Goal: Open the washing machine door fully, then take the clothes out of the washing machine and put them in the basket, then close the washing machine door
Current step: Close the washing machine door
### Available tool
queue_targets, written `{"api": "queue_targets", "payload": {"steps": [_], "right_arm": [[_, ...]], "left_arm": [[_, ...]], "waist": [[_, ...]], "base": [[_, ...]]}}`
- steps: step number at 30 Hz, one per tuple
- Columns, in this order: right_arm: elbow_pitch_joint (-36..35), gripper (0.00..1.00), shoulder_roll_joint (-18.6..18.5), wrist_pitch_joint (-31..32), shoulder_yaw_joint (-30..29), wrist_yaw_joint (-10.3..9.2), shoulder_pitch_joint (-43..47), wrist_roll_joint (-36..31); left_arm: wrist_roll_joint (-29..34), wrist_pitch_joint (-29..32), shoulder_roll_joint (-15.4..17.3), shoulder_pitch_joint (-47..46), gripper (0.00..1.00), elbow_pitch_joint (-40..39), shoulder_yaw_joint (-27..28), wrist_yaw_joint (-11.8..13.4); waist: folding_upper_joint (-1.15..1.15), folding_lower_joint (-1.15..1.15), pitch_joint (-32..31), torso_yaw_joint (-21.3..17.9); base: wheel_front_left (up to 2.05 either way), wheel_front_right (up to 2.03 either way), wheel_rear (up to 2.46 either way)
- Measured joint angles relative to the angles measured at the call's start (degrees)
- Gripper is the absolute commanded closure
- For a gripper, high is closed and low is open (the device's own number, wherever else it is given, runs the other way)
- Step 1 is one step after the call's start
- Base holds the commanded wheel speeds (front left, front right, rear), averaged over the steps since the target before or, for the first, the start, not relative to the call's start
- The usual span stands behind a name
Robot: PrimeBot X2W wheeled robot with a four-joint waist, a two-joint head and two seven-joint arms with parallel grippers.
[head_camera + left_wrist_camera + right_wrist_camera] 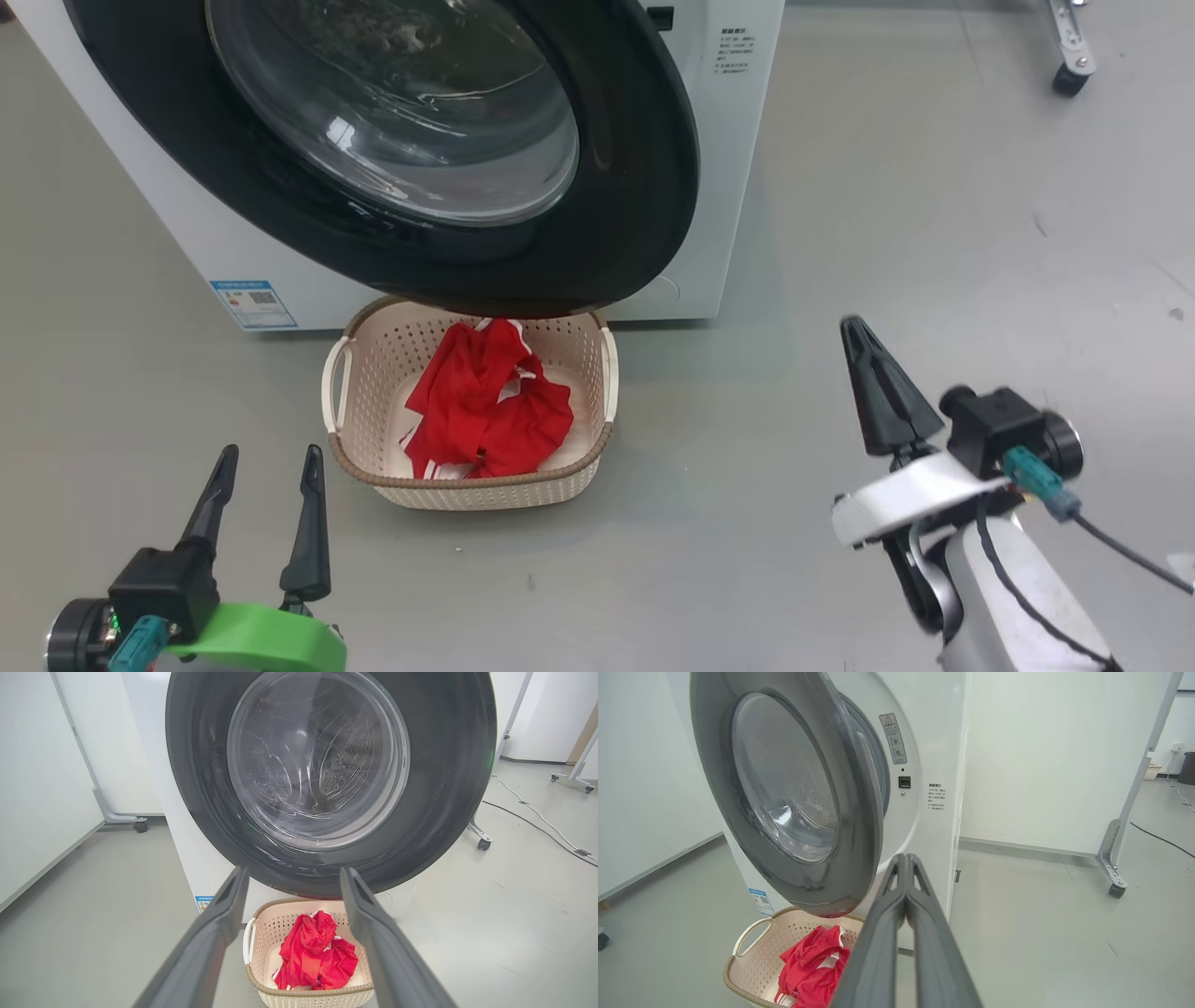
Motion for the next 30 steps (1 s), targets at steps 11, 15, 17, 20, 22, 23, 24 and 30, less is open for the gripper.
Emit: {"api": "queue_targets", "payload": {"steps": [11, 15, 17, 20, 22, 23, 24, 30], "right_arm": [[0.7, 1.00, -1.2, 3.6, 3.9, 1.74, -14.0, -2.6], [1.4, 1.00, -1.3, 5.1, 4.7, 2.16, -18.8, -2.7], [1.8, 1.00, -1.5, 5.7, 4.8, 2.16, -21.1, -2.7], [2.7, 1.00, -2.0, 6.5, 4.8, 2.18, -24.5, -2.8], [3.5, 1.00, -2.2, 7.0, 4.5, 2.19, -26.6, -2.8], [3.8, 1.00, -2.3, 7.0, 4.4, 2.22, -27.5, -2.8], [4.2, 1.00, -2.4, 7.1, 4.2, 2.23, -28.4, -2.8], [6.3, 1.00, -3.4, 7.5, 3.2, 2.24, -33.0, -2.6]], "left_arm": [[0.1, 0.0, -1.0, -2.6, 0.00, -1.1, -2.7, -0.8], [0.1, -0.2, -1.3, -4.2, 0.00, -1.6, -3.4, -1.1], [0.1, -0.7, -1.4, -5.1, 0.00, -1.8, -3.7, -1.2], [0.1, -1.3, -1.7, -6.6, 0.00, -1.9, -4.2, -1.5], [0.0, -1.7, -1.9, -7.3, 0.00, -1.8, -4.5, -1.6], [0.0, -1.9, -1.9, -7.6, 0.00, -1.7, -4.7, -1.6], [0.0, -2.2, -2.0, -7.9, 0.00, -1.5, -5.0, -1.8], [-0.1, -3.2, -2.3, -9.6, 0.00, -0.4, -5.7, -2.1]], "waist": [[0.00, 0.00, 4.2, 3.6], [0.00, 0.00, 6.3, 5.3], [0.00, 0.00, 7.5, 6.3], [0.00, 0.00, 9.2, 7.8], [0.00, 0.00, 10.3, 8.8], [0.00, 0.00, 10.9, 9.3], [0.00, 0.00, 11.4, 9.8], [0.00, 0.00, 14.6, 12.6]], "base": [[0.00, 0.00, 0.00], [0.00, 0.00, 0.00], [0.00, 0.00, 0.00], [0.00, 0.00, 0.00], [0.00, 0.00, 0.00], [0.00, 0.00, 0.00], [0.00, 0.00, 0.00], [0.00, 0.00, 0.00]]}}
